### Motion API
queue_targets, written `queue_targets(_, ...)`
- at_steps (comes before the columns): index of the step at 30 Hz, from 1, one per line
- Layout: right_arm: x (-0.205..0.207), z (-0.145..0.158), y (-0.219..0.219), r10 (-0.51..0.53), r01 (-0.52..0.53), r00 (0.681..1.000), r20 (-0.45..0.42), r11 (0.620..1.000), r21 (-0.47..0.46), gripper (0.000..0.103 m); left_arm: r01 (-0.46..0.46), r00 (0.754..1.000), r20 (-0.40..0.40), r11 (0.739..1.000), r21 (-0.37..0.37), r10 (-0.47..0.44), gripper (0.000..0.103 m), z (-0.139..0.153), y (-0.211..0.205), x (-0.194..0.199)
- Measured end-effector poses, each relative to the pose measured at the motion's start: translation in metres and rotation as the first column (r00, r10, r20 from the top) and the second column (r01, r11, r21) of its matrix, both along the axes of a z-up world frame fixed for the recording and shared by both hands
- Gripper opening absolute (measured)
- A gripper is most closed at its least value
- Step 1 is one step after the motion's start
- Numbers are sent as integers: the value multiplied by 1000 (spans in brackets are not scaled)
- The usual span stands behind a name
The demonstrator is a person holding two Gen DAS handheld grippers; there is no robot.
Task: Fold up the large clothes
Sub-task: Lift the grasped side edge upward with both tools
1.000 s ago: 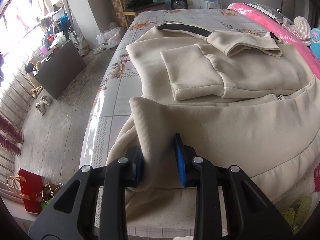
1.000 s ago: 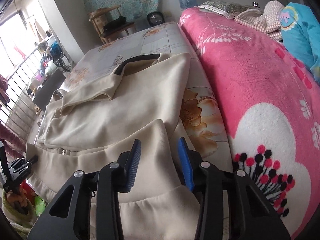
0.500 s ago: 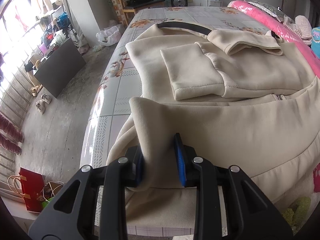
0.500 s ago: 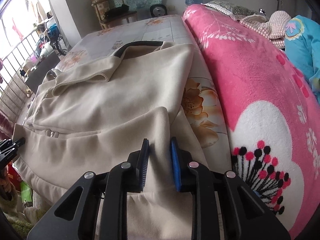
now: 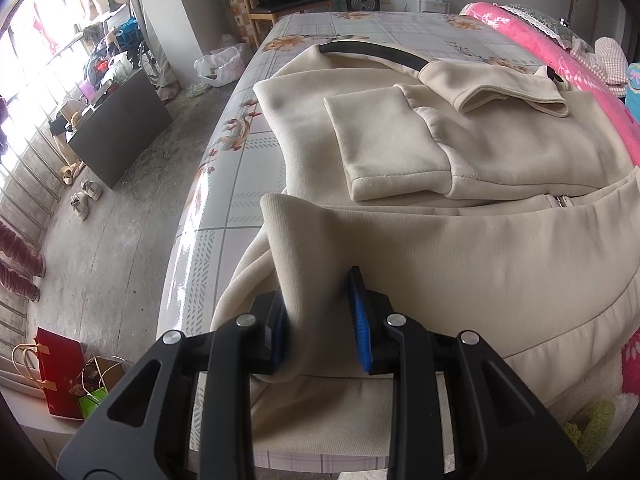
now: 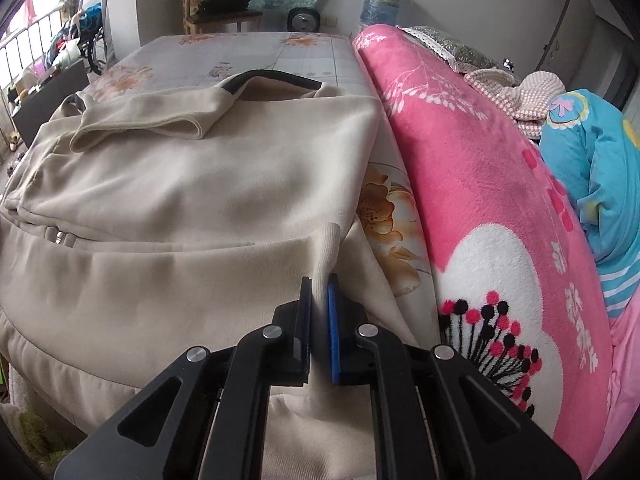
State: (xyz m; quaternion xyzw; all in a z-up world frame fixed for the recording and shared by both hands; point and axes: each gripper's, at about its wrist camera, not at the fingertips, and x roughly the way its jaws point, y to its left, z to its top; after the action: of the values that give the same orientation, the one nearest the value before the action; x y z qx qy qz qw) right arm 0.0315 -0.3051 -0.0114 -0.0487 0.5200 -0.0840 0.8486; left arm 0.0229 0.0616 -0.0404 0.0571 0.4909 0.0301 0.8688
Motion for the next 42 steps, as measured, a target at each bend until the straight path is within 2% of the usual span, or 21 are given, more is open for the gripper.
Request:
queue_targets(16, 2, -2, 7, 8, -9, 1000, -18, 999, -50, 8, -6, 1000, -2, 1000, 8, 6, 26, -1, -1, 0)
queue_targets(42, 4, -3, 6, 12, -13, 1000, -24, 999, -48, 8, -6, 1000, -1, 1000, 13, 6, 26, -1, -1, -1)
